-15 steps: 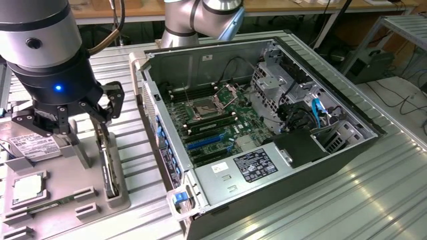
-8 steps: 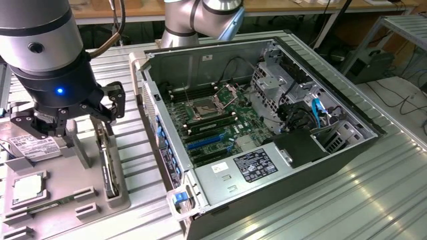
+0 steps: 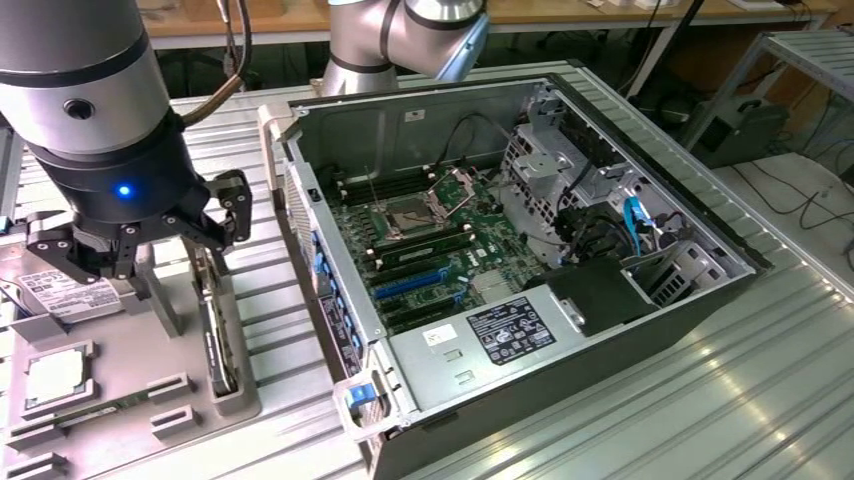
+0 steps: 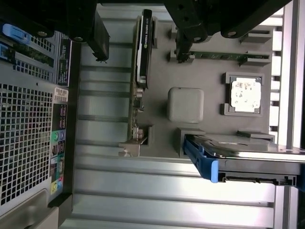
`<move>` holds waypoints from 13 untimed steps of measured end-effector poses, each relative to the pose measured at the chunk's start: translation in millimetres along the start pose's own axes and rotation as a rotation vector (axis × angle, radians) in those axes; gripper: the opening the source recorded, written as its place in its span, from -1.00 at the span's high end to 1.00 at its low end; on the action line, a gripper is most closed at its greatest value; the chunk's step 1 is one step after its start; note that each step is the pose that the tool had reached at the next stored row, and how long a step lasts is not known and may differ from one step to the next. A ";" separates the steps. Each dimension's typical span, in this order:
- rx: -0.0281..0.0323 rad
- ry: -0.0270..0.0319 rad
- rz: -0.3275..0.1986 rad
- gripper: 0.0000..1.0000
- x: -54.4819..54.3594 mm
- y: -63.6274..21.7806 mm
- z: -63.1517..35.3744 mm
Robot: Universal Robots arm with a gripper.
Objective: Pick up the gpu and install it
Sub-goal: 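Pick up the gpu and move the gpu toward the slot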
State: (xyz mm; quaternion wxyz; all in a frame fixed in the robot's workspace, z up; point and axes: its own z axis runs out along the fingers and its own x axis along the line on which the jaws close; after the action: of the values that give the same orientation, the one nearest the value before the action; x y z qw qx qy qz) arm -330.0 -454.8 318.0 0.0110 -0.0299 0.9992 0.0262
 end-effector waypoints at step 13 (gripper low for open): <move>0.0000 0.0000 0.000 -0.36 -0.5 -1.0 18.8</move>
State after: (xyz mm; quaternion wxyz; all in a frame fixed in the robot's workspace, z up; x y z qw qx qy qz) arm -329.1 -454.8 299.2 0.0110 -0.0299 0.9992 0.0262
